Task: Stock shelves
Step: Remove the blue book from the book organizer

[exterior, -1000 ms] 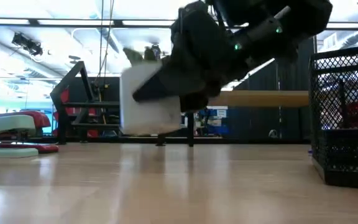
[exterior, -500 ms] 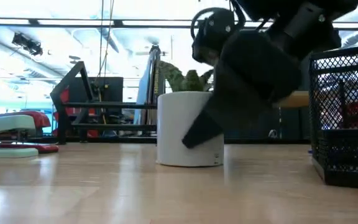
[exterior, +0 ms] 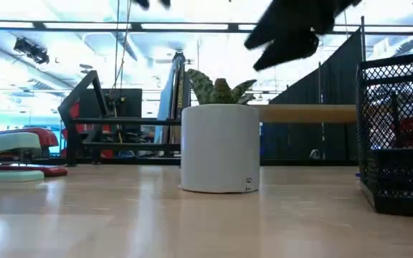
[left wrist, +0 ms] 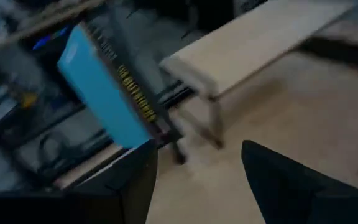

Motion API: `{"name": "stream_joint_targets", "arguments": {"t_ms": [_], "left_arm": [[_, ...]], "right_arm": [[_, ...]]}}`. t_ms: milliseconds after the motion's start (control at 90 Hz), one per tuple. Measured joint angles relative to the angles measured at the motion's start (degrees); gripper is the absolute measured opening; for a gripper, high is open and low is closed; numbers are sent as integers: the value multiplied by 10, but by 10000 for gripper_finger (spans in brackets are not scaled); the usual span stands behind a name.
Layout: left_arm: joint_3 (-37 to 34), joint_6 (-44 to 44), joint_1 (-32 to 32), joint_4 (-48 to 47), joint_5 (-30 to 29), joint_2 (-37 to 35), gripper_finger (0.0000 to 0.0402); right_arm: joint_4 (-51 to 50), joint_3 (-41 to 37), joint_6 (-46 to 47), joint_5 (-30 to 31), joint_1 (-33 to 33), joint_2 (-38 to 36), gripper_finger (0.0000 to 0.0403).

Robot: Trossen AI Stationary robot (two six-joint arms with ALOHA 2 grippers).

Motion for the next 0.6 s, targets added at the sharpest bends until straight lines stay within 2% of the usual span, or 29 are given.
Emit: {"name": "stream_joint_targets", "arguments": {"t_ms": [144, 367, 467, 600], "left_arm": [[9, 127, 135, 15, 68, 0, 213], [41, 367, 325, 125, 197, -1, 214], [41, 419, 383, 164, 260, -2, 213], [27, 425, 412, 186, 271, -2, 213]], "right_arm": [[-3, -9, -14, 6, -1, -18, 350], [-26, -32, -31, -3, -2, -17, 347], [-37, -32, -34, -3, -3, -17, 347], [-41, -32, -52, -3, -3, -17, 347]]}}
